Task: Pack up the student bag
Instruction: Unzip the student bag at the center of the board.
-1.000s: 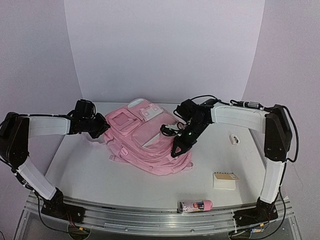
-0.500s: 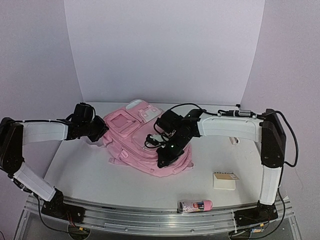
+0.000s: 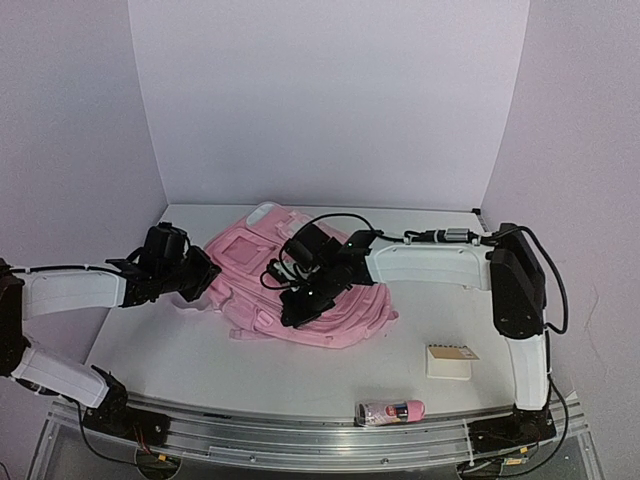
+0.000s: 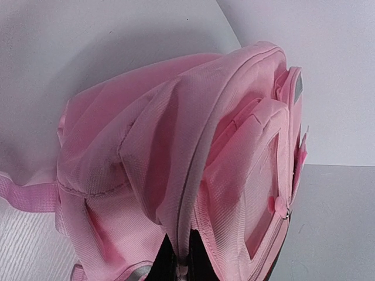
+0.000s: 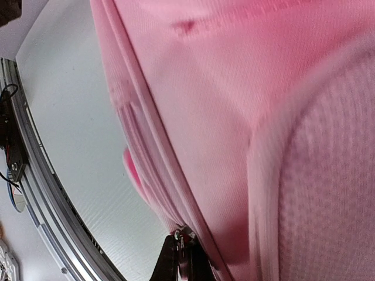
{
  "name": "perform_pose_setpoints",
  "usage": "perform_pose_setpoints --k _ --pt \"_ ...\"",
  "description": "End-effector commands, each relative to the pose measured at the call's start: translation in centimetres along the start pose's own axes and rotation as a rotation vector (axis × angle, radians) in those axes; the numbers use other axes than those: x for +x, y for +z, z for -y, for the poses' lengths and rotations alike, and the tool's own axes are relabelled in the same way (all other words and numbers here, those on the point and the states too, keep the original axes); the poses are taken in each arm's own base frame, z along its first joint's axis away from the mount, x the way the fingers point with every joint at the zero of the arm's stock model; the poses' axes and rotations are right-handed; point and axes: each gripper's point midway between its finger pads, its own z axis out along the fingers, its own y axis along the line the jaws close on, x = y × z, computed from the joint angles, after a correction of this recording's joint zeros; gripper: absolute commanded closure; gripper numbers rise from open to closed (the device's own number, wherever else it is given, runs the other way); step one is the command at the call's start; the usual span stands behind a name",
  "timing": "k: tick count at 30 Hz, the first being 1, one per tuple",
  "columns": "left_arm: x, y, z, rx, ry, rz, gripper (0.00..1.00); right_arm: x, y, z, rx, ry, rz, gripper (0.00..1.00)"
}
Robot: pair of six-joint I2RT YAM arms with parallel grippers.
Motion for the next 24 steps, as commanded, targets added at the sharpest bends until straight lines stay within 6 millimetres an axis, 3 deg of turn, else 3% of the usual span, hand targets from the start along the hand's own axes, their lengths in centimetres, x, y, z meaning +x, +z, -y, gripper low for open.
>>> perform_pose_setpoints --k 1,11,17,20,24 --pt "4.5 -1.6 0.2 0.047 0.007 -0.153 1.0 -5.8 0.3 -1.3 -0.026 -0.001 0.186 1.0" --pt "5.6 -1.5 -0.5 0.044 0.011 -0.164 1.0 -9.5 2.0 -4.7 -0.193 0.067 0.233 1.0" --pt "5.4 -1.5 -1.5 0.0 0.008 -0.145 1.0 -11.1 1.8 -6.6 -0.271 0.076 0.294 1.0" --pt "4.7 -2.0 -2.4 -0.044 0.008 -0.103 1.0 -10.9 1.1 -6.3 -0.251 0.074 0.304 0.9" --pt "2.4 -3.5 -3.6 -0.139 0.009 0.011 1.0 -8.7 -0.7 -3.9 -0.131 0.076 0.312 0.67"
